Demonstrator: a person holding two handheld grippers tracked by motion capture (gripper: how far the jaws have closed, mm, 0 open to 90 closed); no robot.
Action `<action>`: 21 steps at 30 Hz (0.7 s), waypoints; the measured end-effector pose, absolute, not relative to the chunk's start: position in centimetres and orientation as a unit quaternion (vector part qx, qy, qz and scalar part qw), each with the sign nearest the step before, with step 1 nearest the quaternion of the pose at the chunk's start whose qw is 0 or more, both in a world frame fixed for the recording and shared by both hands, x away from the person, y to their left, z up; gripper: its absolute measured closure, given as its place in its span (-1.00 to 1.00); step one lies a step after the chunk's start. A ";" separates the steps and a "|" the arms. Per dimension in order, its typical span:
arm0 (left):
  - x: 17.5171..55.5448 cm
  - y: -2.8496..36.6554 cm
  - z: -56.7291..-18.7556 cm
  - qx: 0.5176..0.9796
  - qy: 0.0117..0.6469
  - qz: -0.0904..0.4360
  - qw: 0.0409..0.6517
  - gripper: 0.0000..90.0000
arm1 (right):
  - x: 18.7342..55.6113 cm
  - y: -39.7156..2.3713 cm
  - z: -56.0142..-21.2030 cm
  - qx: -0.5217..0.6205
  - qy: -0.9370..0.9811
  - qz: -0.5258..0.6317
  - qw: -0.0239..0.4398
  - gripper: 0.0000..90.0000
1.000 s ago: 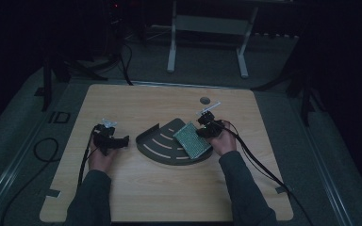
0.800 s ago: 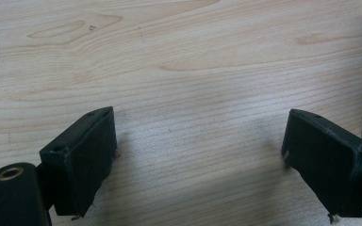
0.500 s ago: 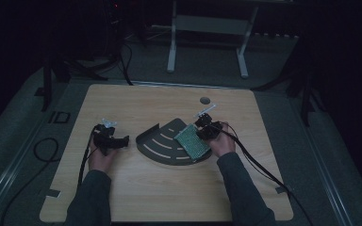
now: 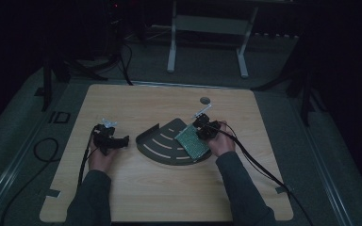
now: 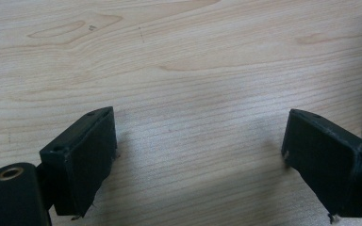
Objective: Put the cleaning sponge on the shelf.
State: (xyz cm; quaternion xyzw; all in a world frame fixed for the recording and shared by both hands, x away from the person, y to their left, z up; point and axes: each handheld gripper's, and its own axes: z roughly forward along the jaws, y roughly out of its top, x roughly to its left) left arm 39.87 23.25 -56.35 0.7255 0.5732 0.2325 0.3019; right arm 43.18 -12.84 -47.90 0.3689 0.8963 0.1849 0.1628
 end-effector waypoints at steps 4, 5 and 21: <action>39.9 23.2 -56.4 0.725 0.573 0.232 0.302 -0.75 | 43.2 -12.9 -47.9 0.368 0.897 0.183 0.165 0.95; 39.9 23.2 -56.4 0.725 0.573 0.232 0.302 -0.75 | 43.2 -12.9 -47.9 0.367 0.897 0.184 0.164 0.94; 39.9 23.2 -56.4 0.725 0.573 0.233 0.302 -0.75 | 42.7 -13.4 -46.9 0.368 0.893 0.201 0.167 0.26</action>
